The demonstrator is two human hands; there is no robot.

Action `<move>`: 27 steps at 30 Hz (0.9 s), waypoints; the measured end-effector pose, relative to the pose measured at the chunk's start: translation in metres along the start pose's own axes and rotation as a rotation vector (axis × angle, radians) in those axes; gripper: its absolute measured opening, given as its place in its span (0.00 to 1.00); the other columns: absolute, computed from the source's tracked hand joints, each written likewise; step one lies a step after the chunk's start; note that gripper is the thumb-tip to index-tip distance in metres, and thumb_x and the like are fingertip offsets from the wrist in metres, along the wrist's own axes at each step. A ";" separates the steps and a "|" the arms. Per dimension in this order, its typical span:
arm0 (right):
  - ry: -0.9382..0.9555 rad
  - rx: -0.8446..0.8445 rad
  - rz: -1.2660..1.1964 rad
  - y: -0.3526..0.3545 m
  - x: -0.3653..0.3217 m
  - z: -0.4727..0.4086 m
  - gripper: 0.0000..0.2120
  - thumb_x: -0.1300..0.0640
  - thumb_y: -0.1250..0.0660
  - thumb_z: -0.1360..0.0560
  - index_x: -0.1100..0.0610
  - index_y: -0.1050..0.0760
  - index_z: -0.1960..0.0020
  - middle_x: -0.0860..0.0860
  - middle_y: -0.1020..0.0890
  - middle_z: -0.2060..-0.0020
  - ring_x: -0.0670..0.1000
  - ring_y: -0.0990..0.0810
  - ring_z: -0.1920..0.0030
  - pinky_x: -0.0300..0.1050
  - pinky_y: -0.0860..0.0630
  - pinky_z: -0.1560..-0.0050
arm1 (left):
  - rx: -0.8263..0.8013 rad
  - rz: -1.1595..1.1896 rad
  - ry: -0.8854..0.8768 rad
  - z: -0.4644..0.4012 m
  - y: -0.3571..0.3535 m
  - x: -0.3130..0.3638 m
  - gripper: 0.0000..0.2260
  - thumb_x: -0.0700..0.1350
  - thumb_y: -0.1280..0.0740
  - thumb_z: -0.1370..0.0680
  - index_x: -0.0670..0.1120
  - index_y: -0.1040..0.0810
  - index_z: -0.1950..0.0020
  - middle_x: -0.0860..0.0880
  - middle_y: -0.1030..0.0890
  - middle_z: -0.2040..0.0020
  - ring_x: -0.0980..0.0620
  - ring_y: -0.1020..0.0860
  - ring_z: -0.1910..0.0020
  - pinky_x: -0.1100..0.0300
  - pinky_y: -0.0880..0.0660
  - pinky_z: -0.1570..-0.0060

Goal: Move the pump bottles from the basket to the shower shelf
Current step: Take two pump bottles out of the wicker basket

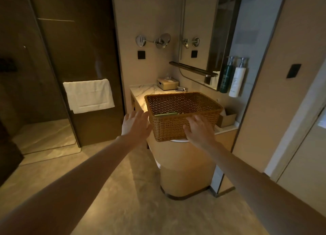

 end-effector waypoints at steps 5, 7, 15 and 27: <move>-0.076 0.008 0.026 -0.038 0.015 -0.094 0.19 0.50 0.46 0.21 0.57 0.29 0.35 0.55 0.25 0.40 0.55 0.30 0.37 0.53 0.32 0.35 | -0.015 0.053 -0.054 -0.106 -0.034 -0.035 0.21 0.52 0.43 0.20 0.48 0.35 0.28 0.46 0.32 0.28 0.44 0.35 0.29 0.46 0.37 0.30; -0.108 0.003 0.031 -0.055 0.026 -0.123 0.19 0.50 0.46 0.20 0.57 0.31 0.33 0.55 0.26 0.38 0.55 0.32 0.34 0.53 0.34 0.35 | -0.030 0.043 -0.073 -0.143 -0.054 -0.040 0.20 0.53 0.44 0.20 0.48 0.35 0.29 0.46 0.32 0.28 0.44 0.35 0.29 0.45 0.37 0.30; -0.213 -0.080 0.080 -0.127 0.078 -0.228 0.21 0.48 0.48 0.20 0.57 0.34 0.31 0.57 0.29 0.33 0.57 0.35 0.30 0.56 0.36 0.31 | -0.071 0.010 -0.222 -0.271 -0.147 -0.039 0.21 0.52 0.43 0.21 0.46 0.33 0.30 0.45 0.30 0.30 0.44 0.34 0.30 0.46 0.39 0.32; -0.450 -0.158 0.067 -0.200 0.171 -0.370 0.23 0.46 0.47 0.20 0.56 0.37 0.29 0.57 0.34 0.28 0.57 0.40 0.27 0.56 0.42 0.28 | -0.204 0.082 -0.389 -0.453 -0.266 -0.001 0.23 0.54 0.43 0.21 0.48 0.36 0.28 0.46 0.30 0.29 0.45 0.33 0.32 0.49 0.36 0.32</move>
Point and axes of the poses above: each hand's wrist, its own z-axis away from the middle knuckle, its own y-axis out of the back of the hand, x = y × z, the point moved 8 cm from there along -z, towards the middle knuckle
